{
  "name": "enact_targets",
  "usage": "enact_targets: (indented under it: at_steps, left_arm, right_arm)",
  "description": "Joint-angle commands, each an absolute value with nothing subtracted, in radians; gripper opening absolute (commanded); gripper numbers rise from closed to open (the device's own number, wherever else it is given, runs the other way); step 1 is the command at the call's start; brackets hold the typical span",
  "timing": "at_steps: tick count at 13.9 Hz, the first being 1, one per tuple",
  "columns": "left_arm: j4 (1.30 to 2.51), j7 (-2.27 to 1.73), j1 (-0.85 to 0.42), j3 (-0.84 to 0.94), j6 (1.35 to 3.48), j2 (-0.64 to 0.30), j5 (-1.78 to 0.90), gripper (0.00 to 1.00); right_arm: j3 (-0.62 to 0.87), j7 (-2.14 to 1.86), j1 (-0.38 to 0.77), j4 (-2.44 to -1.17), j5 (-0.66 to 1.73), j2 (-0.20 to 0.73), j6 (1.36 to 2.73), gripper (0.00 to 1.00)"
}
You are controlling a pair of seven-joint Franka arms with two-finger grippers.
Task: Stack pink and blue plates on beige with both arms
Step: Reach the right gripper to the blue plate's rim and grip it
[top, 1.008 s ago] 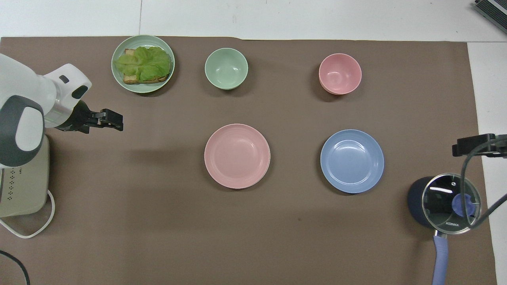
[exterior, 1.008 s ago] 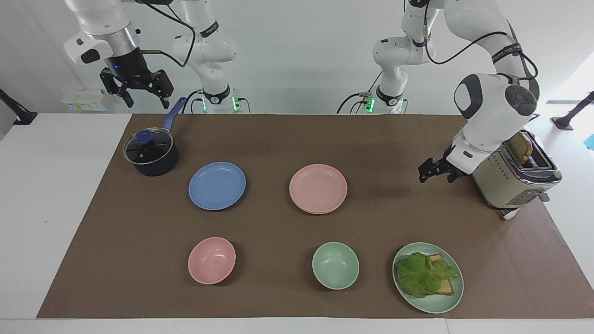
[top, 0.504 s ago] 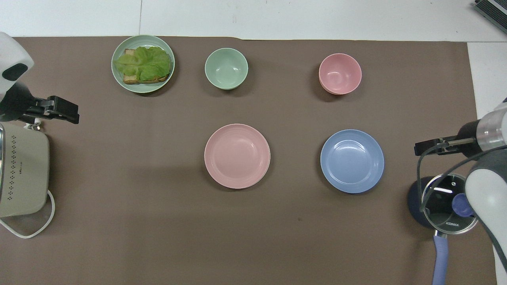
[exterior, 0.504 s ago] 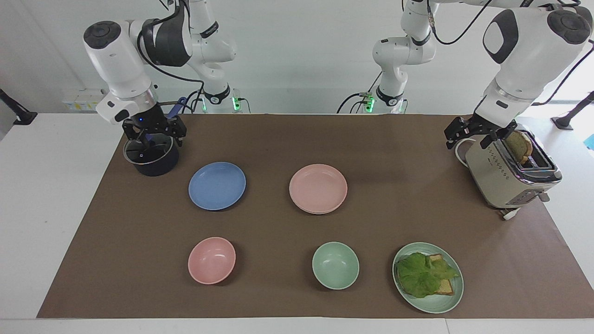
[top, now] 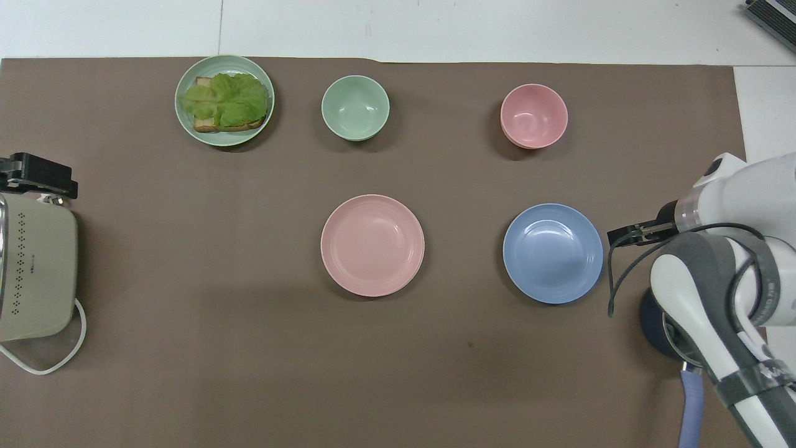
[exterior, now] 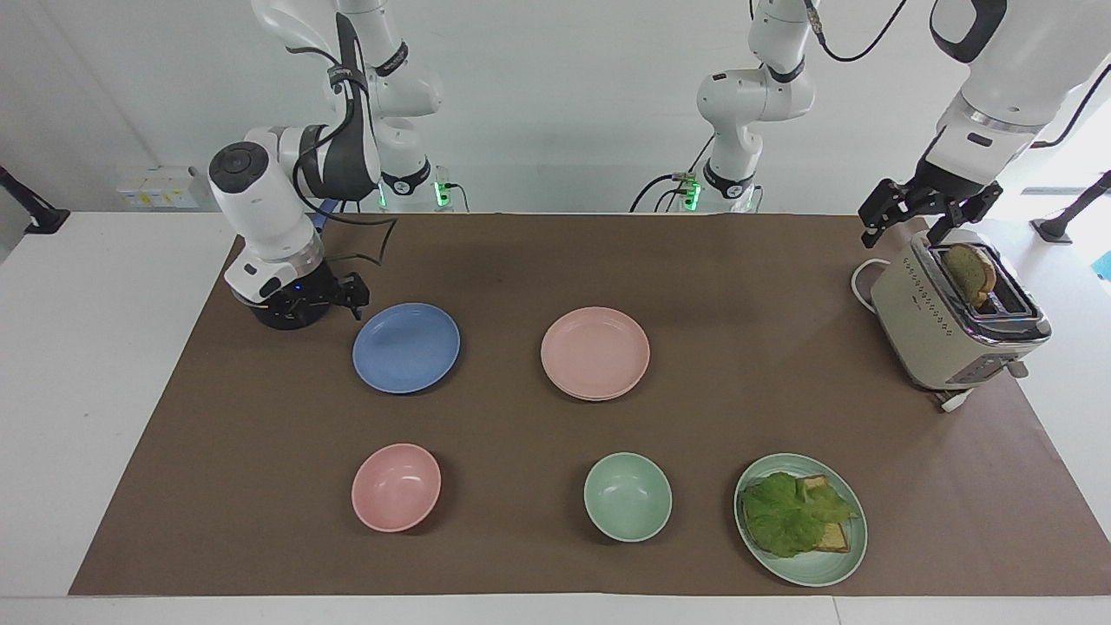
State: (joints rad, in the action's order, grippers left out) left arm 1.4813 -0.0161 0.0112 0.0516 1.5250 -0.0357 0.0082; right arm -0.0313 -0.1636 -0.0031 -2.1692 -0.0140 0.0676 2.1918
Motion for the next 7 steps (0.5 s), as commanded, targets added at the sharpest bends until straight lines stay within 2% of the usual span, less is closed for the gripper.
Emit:
enact_targets:
  at_steps: [1, 7]
  left_arm:
    - [1.486, -0.008, 0.02, 0.057, 1.506, -0.025, 0.009, 1.0]
    - [1.486, -0.008, 0.02, 0.057, 1.502, -0.021, 0.011, 1.0]
  right_arm:
    - [-0.029, -0.21, -0.012, -2.192, 0.055, 0.089, 2.227, 1.0]
    - [-0.029, -0.265, -0.015, -2.226, 0.103, 0.143, 2.282, 1.0]
